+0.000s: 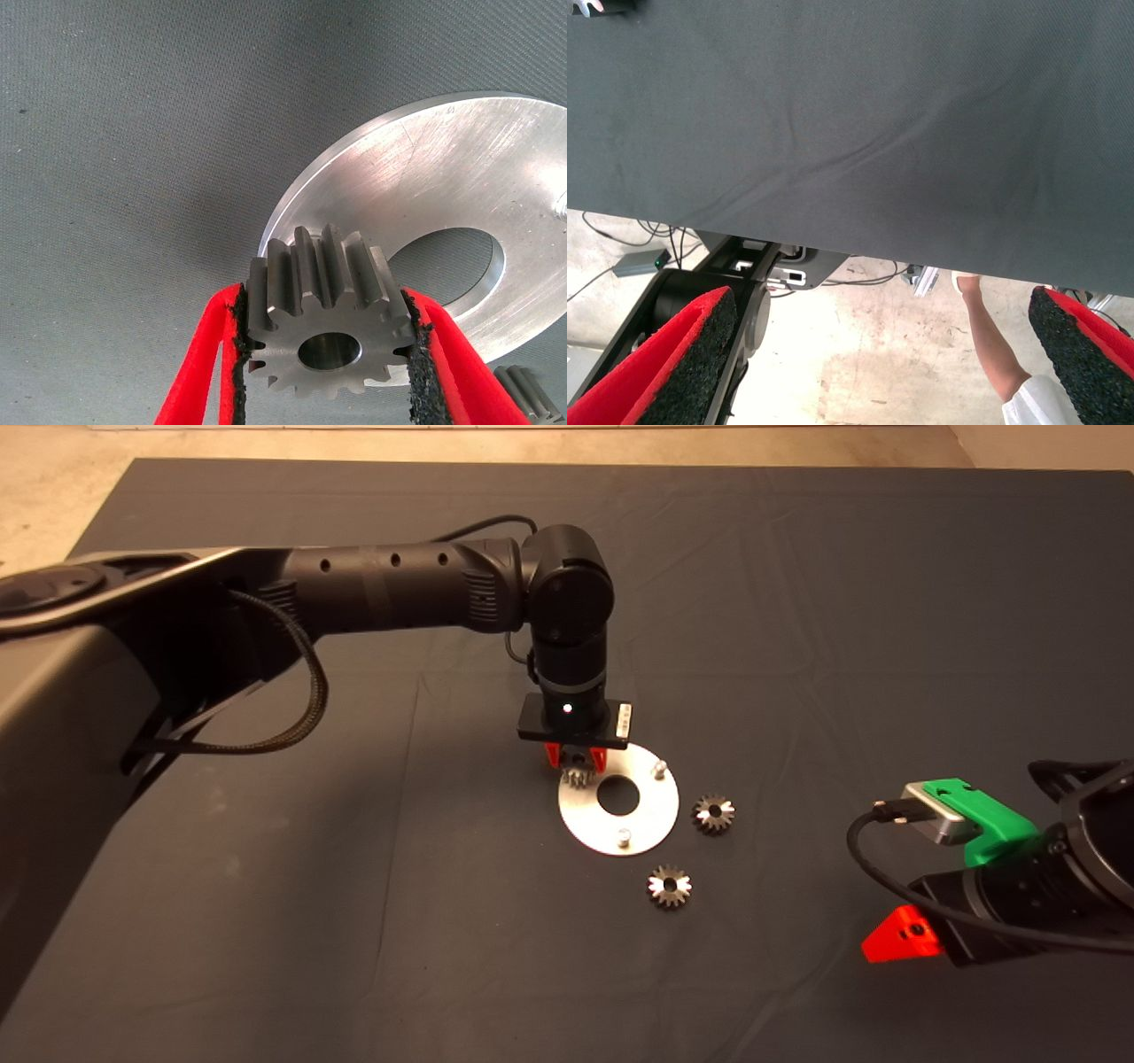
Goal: Install three planetary gears onto the carrier pins
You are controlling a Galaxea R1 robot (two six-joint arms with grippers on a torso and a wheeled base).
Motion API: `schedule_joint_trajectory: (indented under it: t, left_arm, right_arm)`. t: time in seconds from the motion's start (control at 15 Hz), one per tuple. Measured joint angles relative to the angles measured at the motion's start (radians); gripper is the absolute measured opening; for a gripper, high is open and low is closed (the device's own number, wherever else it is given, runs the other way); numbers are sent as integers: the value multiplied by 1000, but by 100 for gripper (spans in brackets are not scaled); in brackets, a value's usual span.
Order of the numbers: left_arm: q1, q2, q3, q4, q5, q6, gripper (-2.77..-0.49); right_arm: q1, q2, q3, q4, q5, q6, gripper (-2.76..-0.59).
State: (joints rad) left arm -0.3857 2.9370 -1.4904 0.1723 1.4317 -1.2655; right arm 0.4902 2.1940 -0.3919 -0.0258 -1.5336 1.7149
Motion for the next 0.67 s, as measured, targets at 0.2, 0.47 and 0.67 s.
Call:
schedule_joint_trajectory:
  t: [0.2, 0.47, 0.67]
  left_arm:
    - [0, 0, 0, 0, 0, 0, -238]
    - [0, 0, 0, 0, 0, 0, -231]
    - [0, 0, 0, 0, 0, 1, -222]
  right_arm:
    - [0, 0, 0, 0, 0, 0, -89]
    - [0, 0, 0, 0, 0, 0, -89]
    - [0, 0, 0, 0, 0, 0, -89]
